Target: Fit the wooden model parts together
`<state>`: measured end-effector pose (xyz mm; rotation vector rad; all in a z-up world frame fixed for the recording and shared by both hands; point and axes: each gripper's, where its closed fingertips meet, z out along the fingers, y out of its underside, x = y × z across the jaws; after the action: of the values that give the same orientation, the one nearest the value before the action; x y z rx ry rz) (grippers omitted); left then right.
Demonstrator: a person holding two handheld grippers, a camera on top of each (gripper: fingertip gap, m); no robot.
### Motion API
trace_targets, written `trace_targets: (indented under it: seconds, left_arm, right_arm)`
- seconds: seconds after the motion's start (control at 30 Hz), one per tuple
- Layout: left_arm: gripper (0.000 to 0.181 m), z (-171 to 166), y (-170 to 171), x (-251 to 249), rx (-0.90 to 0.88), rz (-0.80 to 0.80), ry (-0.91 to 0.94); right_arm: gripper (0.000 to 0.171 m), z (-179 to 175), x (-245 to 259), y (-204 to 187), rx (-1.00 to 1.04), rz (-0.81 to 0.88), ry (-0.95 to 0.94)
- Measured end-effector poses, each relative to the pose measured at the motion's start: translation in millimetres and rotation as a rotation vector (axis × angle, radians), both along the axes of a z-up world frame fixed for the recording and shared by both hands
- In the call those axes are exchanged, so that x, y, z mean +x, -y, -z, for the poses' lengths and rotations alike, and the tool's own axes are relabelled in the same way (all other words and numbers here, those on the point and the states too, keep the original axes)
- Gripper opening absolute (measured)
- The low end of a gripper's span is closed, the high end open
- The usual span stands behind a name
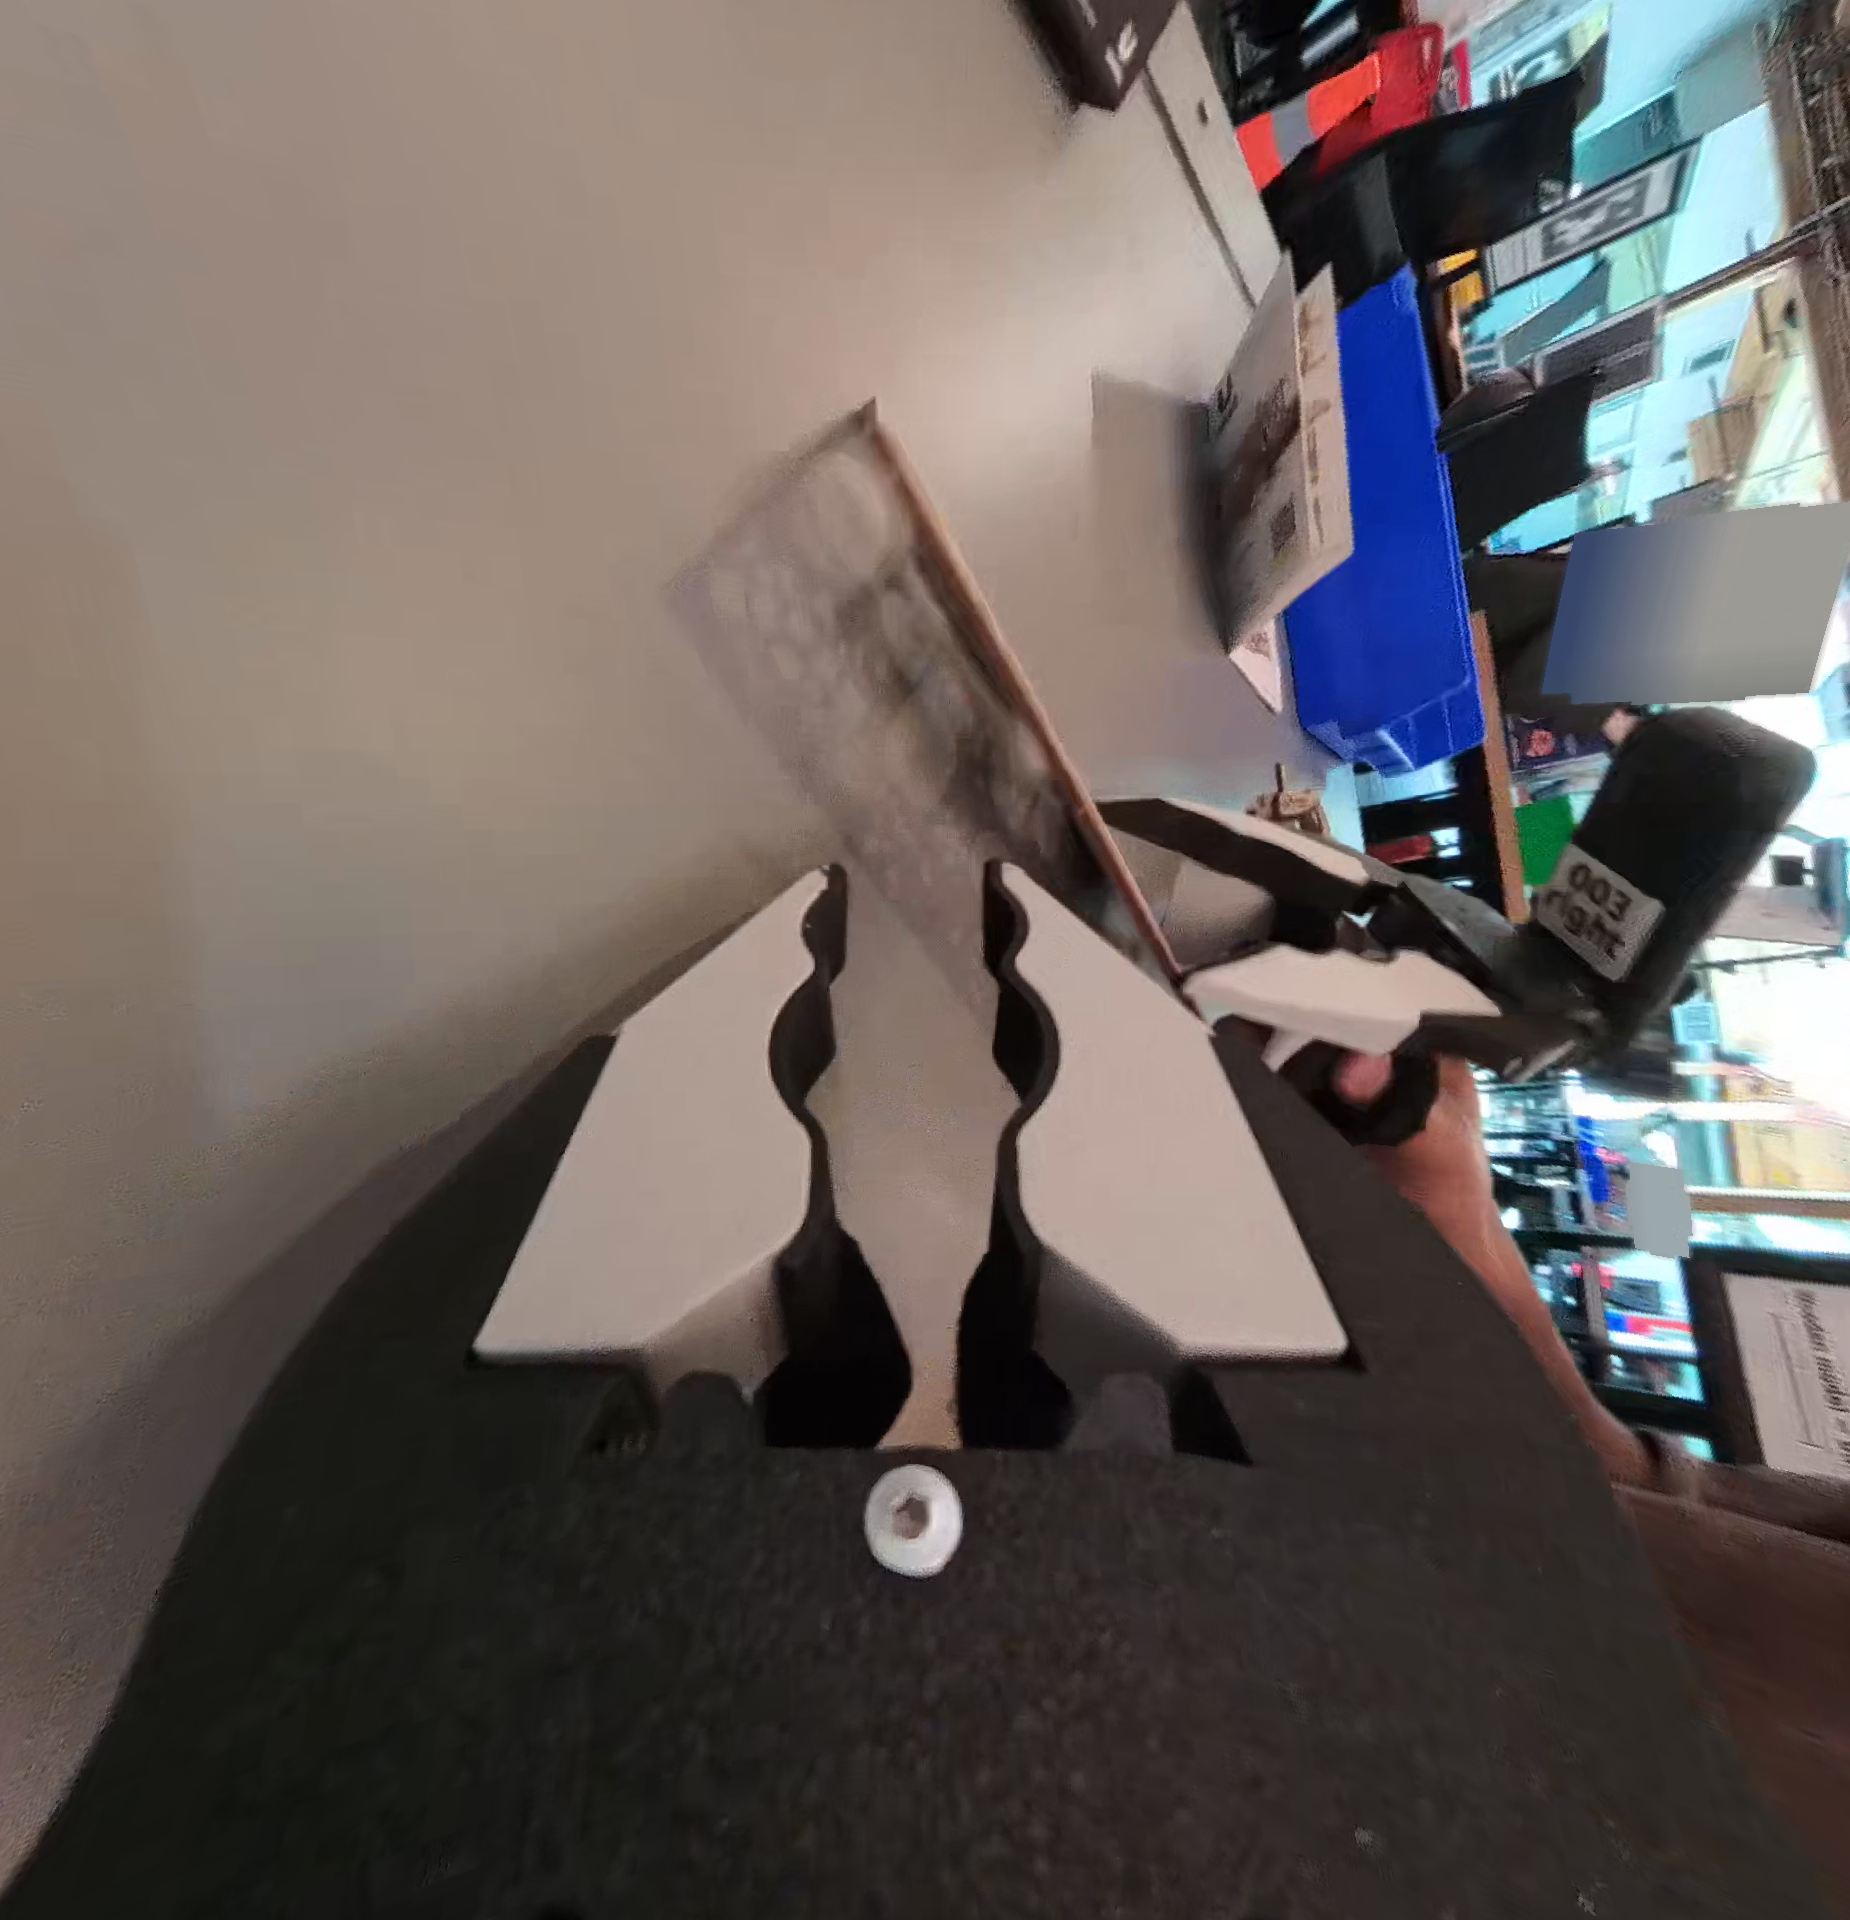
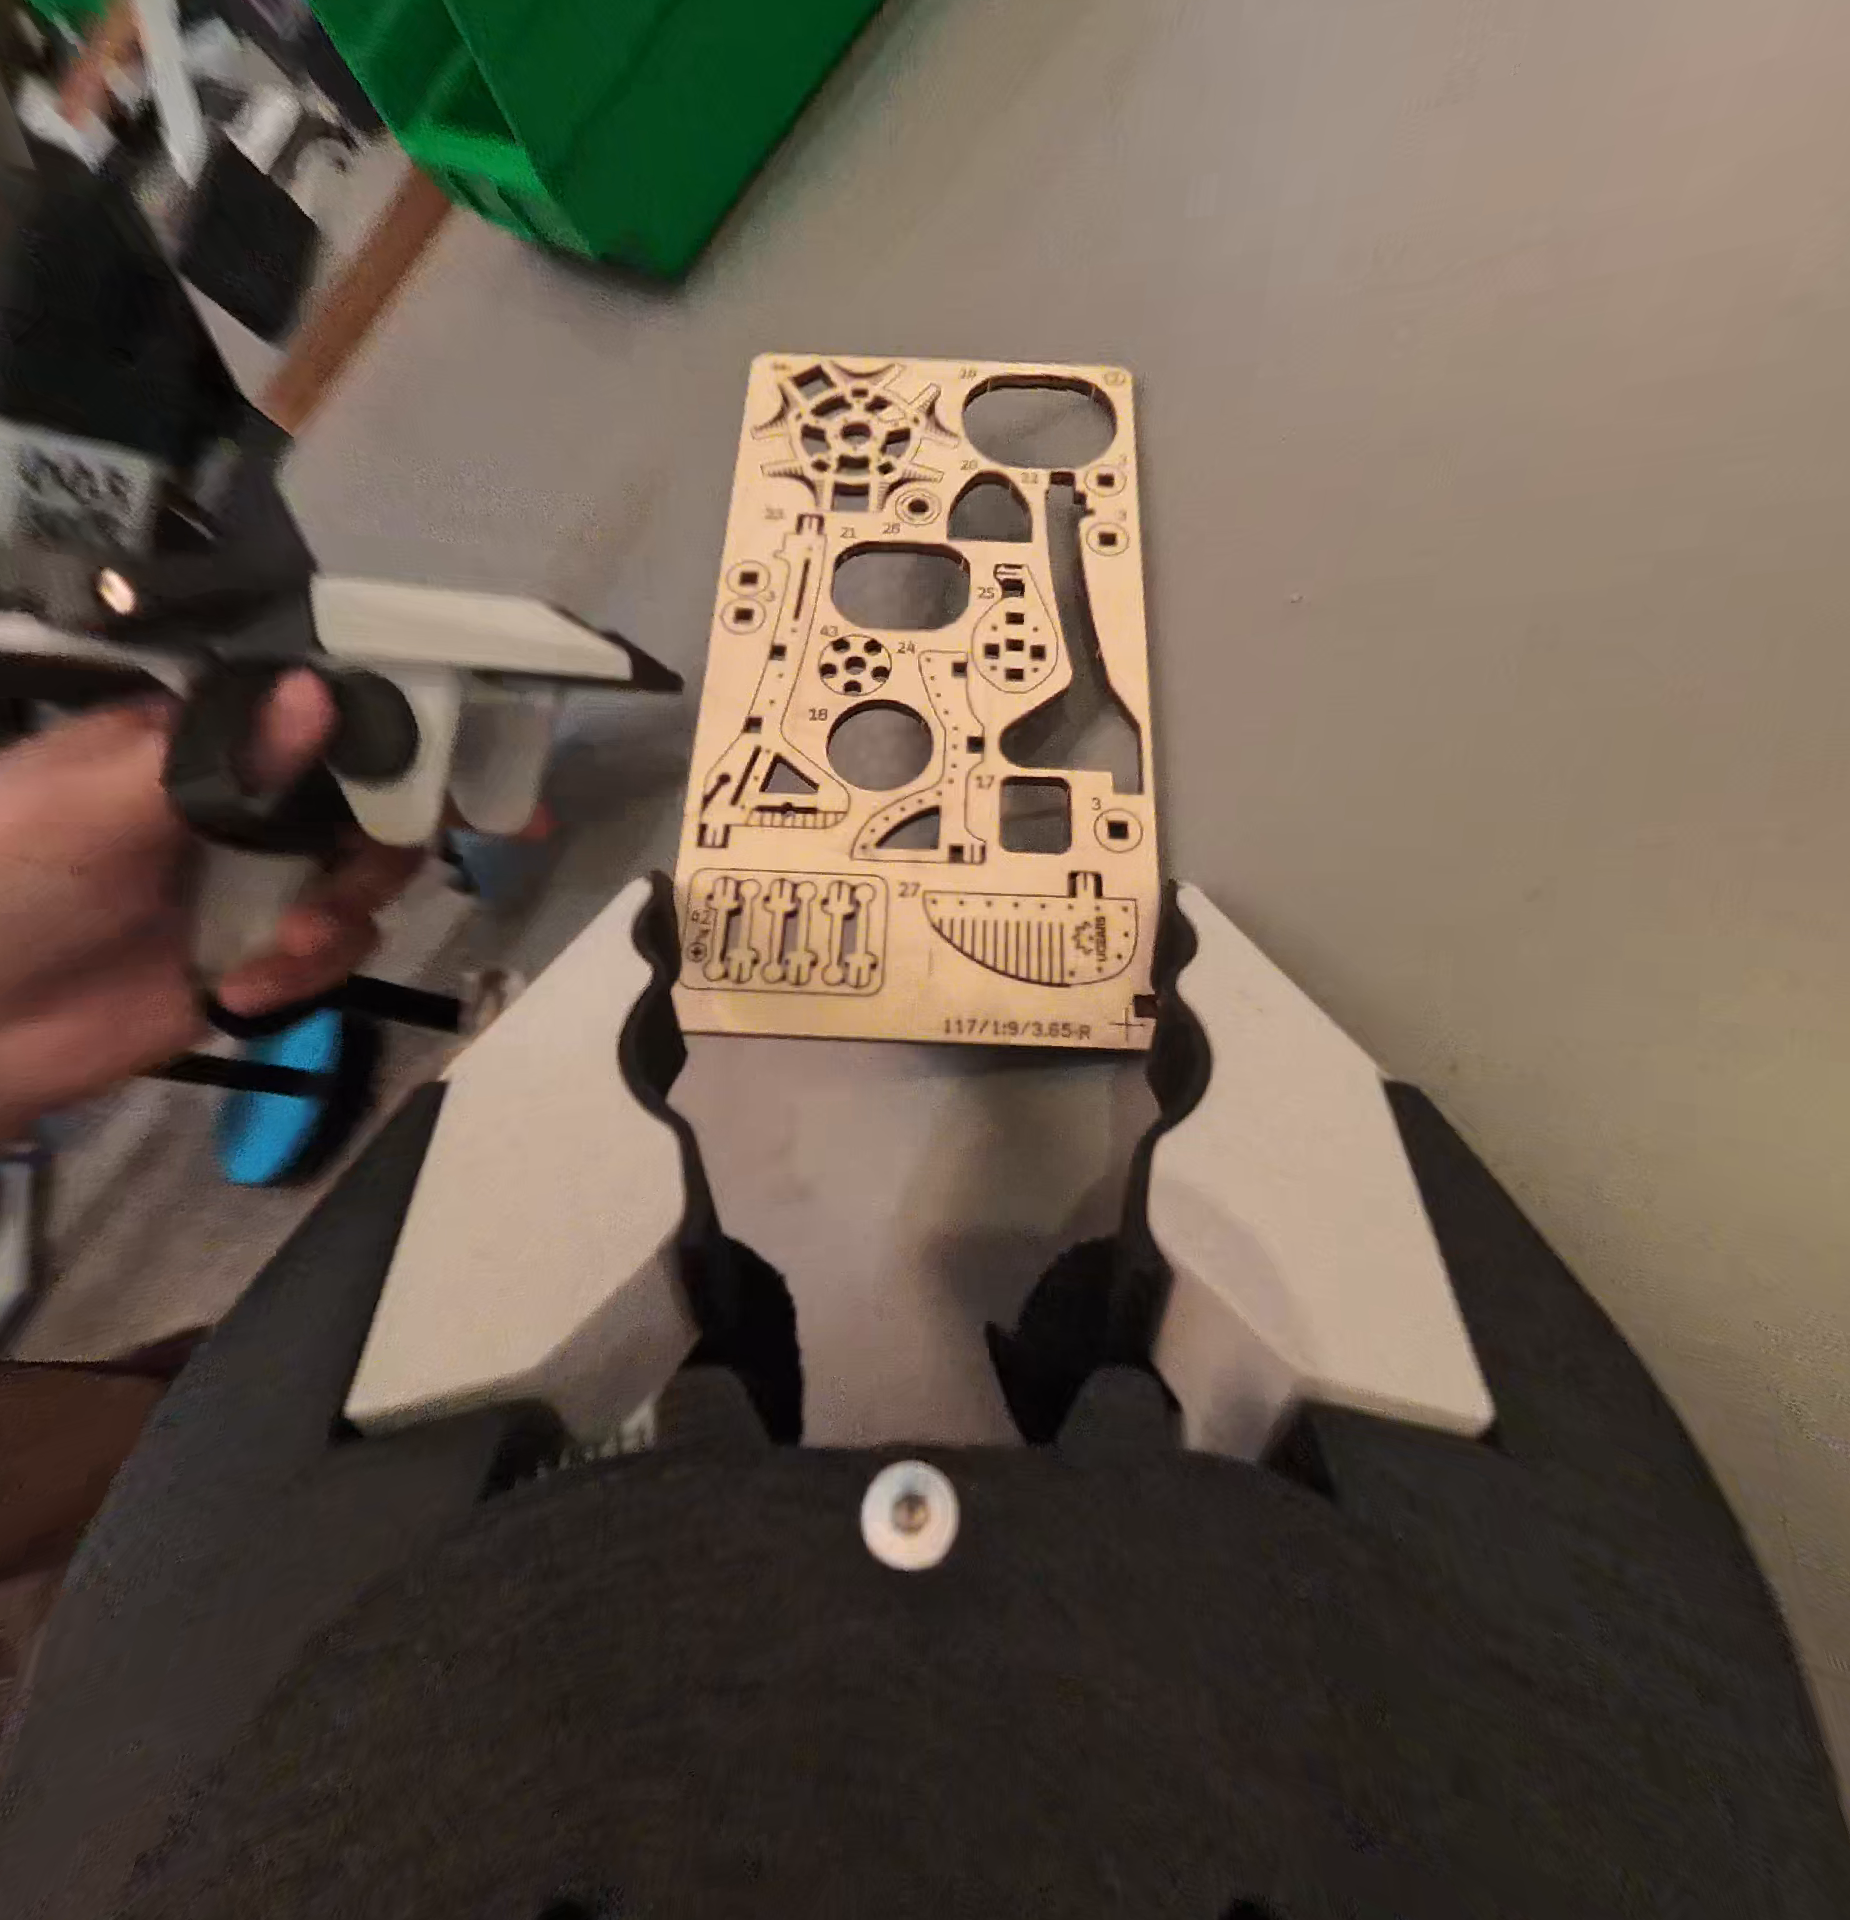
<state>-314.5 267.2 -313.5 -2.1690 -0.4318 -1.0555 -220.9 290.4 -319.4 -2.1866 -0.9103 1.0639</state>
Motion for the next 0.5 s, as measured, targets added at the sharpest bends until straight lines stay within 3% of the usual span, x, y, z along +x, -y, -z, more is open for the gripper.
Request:
trace_targets:
  seconds: [0.13, 0.23, 0.3, 0.37, 0.43, 0.5]
  left_arm:
    - [0.035, -11.9, -7.8, 23.7, 0.041, 0.033, 0.134]
    - [0.033, -18.4, -21.9, 31.1, 0.055, 0.048, 0.204]
    - [0.007, -9.1, -23.9, 33.7, 0.022, 0.094, 0.151]
    - [0.005, -8.4, -24.0, 35.3, 0.052, 0.158, 0.097]
    - [0.0, -26.9, -22.3, 41.1, 0.145, 0.24, 0.155]
    - [0.0, -30.2, -20.4, 41.9, 0.208, 0.302, 0.101]
  right_arm:
    - [0.09, -4.2, 2.1, 14.7, -0.081, -0.005, -0.066]
    - [0.091, -2.0, 0.9, 26.7, -0.042, -0.03, -0.032]
    - [0.091, 0.4, 0.5, 29.8, 0.006, -0.037, -0.006]
    - [0.082, 2.0, 3.2, 27.4, 0.079, -0.056, 0.036]
    - [0.087, -5.8, 3.1, 28.0, 0.087, -0.122, -0.003]
    - [0.092, -15.0, 3.4, 28.8, 0.011, -0.19, -0.086]
